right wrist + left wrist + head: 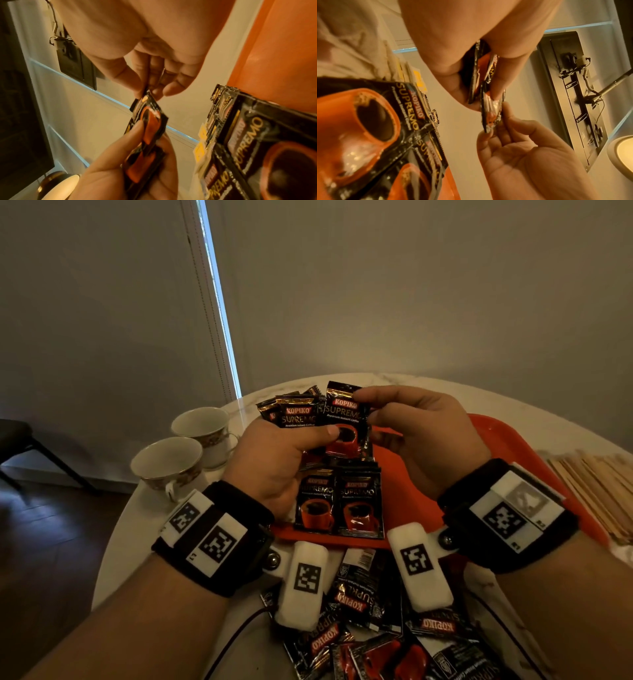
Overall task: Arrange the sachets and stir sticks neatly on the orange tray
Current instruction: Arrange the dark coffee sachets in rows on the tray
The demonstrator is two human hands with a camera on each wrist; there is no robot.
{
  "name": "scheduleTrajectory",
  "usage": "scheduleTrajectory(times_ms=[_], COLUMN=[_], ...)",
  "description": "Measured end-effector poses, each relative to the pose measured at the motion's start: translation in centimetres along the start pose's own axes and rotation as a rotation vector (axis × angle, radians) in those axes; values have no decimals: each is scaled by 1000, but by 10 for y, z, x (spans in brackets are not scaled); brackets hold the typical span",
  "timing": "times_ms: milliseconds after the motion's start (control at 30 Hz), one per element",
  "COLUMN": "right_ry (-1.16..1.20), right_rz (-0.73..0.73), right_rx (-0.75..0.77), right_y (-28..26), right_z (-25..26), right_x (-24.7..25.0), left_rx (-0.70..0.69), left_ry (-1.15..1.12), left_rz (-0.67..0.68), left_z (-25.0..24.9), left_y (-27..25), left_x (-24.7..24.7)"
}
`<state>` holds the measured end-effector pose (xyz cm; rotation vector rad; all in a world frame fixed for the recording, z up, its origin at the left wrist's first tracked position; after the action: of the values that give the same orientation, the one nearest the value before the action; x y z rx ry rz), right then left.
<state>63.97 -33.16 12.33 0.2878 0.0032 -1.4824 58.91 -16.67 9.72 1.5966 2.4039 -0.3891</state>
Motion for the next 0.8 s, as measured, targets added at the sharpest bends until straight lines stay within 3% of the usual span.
scheduleTrajectory(times_ms=[133, 300, 400, 533, 667, 800], right_ry=[251, -113, -115, -27, -338, -594], right_rz=[-4, 75, -60, -406, -381, -284], right_rx=[-129, -151, -128, -177, -279, -386], right_y=[0, -4, 10, 61, 109, 123], right_z=[-5, -17, -14, -17, -43, -60], right_x=[-2, -6, 4, 50, 84, 82], left_rx=[-14, -16, -28, 15, -2, -30], left_ry=[21, -18, -64, -171, -170, -152], left_rz=[-46, -81, -122, -222, -232, -269], left_z=[3, 3, 3, 1, -2, -4], left_y=[3, 6, 8, 9, 6, 7], left_x=[3, 5, 6, 12, 12, 15])
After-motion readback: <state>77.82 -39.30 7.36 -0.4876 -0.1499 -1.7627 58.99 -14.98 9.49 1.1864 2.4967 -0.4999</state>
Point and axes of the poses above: each hand's wrist, its own y-axis towards the middle knuckle, its own x-axis out of the back of the hand, z = x × y, the point moved 7 cm from there along y, towards the middle knuckle, and after that the axes turned 11 degrees about -z, right-handed, at the moved point
